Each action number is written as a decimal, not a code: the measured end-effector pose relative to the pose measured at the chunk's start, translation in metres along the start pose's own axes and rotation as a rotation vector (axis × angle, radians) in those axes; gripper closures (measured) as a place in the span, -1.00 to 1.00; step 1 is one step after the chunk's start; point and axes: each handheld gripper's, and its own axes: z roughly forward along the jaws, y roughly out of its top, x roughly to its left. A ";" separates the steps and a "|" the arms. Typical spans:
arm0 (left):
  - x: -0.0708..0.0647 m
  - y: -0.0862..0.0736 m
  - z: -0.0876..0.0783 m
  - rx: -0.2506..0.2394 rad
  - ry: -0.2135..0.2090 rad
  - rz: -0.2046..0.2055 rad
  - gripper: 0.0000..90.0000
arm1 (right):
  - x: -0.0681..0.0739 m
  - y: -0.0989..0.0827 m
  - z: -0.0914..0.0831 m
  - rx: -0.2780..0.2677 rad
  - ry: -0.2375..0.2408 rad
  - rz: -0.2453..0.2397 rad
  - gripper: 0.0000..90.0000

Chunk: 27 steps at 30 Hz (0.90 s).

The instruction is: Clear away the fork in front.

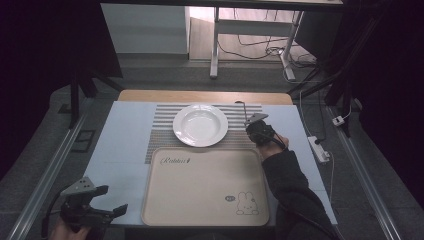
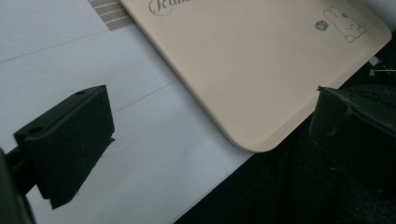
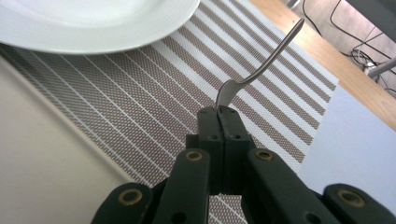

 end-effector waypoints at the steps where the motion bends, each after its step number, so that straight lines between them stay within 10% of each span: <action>1: 0.000 0.000 0.000 -0.007 -0.003 0.005 -1.00 | -0.001 -0.001 -0.004 -0.011 0.003 0.007 0.99; 27: -0.008 0.030 0.029 -0.033 -0.147 0.195 -1.00 | 0.043 -0.029 -0.104 -0.202 0.252 0.007 0.99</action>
